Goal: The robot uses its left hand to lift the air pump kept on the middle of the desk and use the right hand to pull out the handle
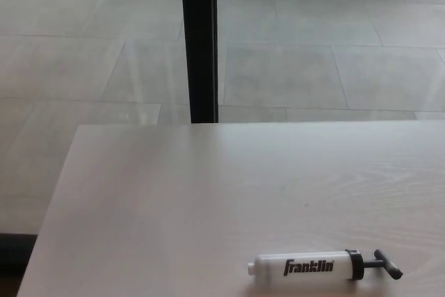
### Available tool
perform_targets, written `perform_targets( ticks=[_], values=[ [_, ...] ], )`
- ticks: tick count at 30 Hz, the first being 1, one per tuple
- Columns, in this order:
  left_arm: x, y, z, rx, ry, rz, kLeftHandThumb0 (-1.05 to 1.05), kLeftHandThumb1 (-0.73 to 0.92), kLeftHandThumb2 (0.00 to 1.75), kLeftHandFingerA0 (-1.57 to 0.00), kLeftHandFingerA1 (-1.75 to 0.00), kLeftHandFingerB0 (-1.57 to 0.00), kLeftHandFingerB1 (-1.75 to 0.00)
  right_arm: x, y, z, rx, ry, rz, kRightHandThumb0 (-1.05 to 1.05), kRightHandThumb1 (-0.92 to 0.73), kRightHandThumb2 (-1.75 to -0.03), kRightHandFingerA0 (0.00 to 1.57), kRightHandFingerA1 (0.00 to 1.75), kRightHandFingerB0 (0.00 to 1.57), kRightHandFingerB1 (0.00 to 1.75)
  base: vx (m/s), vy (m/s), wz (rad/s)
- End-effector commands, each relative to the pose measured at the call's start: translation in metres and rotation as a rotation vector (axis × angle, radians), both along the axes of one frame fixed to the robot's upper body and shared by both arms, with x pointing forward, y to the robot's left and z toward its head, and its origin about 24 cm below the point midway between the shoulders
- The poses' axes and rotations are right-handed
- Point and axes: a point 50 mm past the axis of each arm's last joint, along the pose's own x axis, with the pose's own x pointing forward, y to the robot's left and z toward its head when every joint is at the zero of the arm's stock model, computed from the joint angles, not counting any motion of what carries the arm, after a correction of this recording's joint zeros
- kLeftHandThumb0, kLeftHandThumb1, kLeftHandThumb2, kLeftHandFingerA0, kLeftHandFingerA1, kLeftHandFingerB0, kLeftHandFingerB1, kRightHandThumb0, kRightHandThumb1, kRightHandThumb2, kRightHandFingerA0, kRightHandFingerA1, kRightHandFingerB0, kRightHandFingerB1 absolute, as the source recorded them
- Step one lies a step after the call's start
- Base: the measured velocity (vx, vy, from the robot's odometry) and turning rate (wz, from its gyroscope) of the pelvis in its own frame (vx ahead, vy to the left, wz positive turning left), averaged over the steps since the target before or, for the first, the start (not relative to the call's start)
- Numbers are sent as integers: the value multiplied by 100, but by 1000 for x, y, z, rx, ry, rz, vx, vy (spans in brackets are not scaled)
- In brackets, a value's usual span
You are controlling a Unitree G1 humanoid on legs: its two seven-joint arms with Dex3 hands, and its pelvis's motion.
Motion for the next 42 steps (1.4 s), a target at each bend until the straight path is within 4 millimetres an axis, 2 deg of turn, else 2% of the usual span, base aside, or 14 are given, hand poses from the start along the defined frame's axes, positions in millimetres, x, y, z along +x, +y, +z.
perform_targets(
  ticks=[1,8,9,10,11,12,17,19,20,22,26,35,36,42],
  values=[
    [-7,17,17,14,-145,120,-50,61,59,-65,-51,-57,-47,2,-22,29,-71,-217,-23,-50,-72,-61,63,78,32,33,0,0,0],
    [-9,21,22,1,-288,258,-48,63,57,-57,-52,-51,-45,0,-37,41,-94,-275,-140,-51,-75,-62,58,65,30,33,0,0,0],
    [-7,26,26,14,-332,281,-49,62,59,-59,-57,-60,-51,-5,-43,45,-100,-295,-227,-54,-60,-91,56,72,26,49,0,0,0],
    [-6,29,29,16,-379,339,-49,60,58,-56,-61,-55,-52,-7,-46,46,-82,-308,-272,-47,-76,-62,57,68,31,35,0,0,0],
    [-2,32,31,26,-408,355,-48,51,93,-53,-70,-45,-61,-9,-49,47,-90,-305,-324,-46,-75,-62,61,67,36,36,0,0,0],
    [5,38,36,56,-469,385,-53,63,59,-52,-65,-53,-59,-11,-55,50,-91,-329,-402,-45,-74,-62,66,63,39,37,0,0,0],
    [45,59,56,179,-631,397,-58,71,61,-51,-62,-43,-48,-1,-69,68,-105,-446,-461,-54,-61,-92,64,73,32,50,0,0,0],
    [102,72,86,252,-767,239,-56,57,100,-42,-67,-25,-52,28,-78,94,-105,-636,-426,-50,-74,-62,65,68,38,36,0,0,0],
    [128,73,100,277,-824,186,-59,69,60,-47,-57,-49,-52,42,-80,105,-128,-688,-413,-49,-73,-62,67,64,40,36,0,0,0],
    [155,72,117,310,-888,144,-59,69,60,-47,-57,-49,-52,58,-81,117,-151,-744,-397,-49,-73,-62,67,64,40,36,0,0,0],
    [271,-7,207,412,-1125,-343,-61,62,59,-52,-58,-55,-47,126,-48,178,-233,-994,-163,-56,-61,-93,61,66,36,51,0,0,0],
    [341,-150,257,244,-1386,-715,-47,51,91,-43,-63,-30,-54,178,4,201,-214,-1122,-8,-57,-74,-62,69,60,45,35,0,0,0],
    [345,-164,260,212,-1409,-756,-61,66,62,-47,-64,-40,-49,183,8,200,-200,-1135,5,-57,-63,-96,62,68,38,51,0,0,0],
    [366,-272,263,83,-1400,-1148,-63,61,57,-40,-63,-40,-52,206,32,188,-111,-1161,52,-48,-80,-64,60,65,38,35,0,0,0]
  ],
)
